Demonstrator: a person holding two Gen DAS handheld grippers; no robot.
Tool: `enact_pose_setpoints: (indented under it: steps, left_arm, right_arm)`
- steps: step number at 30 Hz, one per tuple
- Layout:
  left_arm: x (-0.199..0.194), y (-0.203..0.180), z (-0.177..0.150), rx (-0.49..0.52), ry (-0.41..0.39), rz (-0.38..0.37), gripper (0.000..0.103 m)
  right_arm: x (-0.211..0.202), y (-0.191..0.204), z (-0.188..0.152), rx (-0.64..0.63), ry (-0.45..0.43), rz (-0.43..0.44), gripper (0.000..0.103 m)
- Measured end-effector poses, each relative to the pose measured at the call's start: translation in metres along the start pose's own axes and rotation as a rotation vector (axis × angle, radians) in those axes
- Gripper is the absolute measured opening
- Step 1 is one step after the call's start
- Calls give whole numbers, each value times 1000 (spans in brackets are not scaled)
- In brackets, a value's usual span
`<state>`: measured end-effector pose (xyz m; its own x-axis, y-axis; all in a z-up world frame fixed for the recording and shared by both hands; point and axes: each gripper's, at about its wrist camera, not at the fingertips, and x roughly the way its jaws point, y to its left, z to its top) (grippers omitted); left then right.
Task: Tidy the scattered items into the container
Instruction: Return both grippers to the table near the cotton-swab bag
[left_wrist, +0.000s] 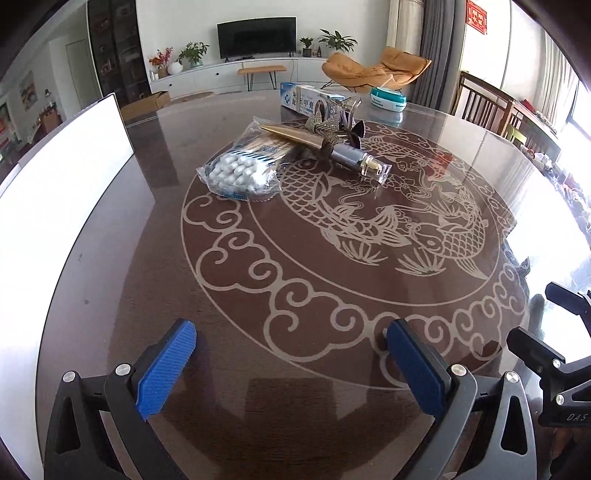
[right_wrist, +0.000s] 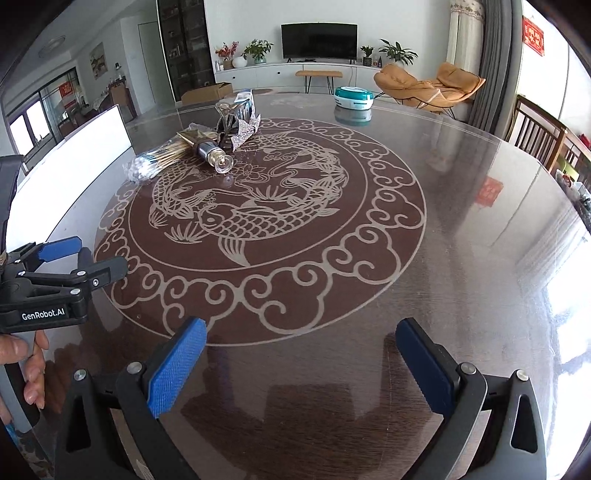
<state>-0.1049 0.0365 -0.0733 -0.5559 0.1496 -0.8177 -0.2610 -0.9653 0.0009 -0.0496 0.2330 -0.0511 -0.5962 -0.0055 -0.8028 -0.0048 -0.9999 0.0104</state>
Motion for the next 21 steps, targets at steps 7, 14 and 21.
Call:
enact_pose_setpoints:
  steps: [7, 14, 21]
  left_arm:
    - [-2, 0, -2, 2, -3, -4, 103]
    - [-3, -1, -1, 2, -4, -5, 103]
    - [-3, -1, -2, 2, -4, -6, 103]
  right_arm:
    - [5, 3, 1, -9, 15, -14, 102]
    - [5, 3, 1, -10, 15, -16, 103]
    - [5, 3, 1, -10, 15, -16, 103]
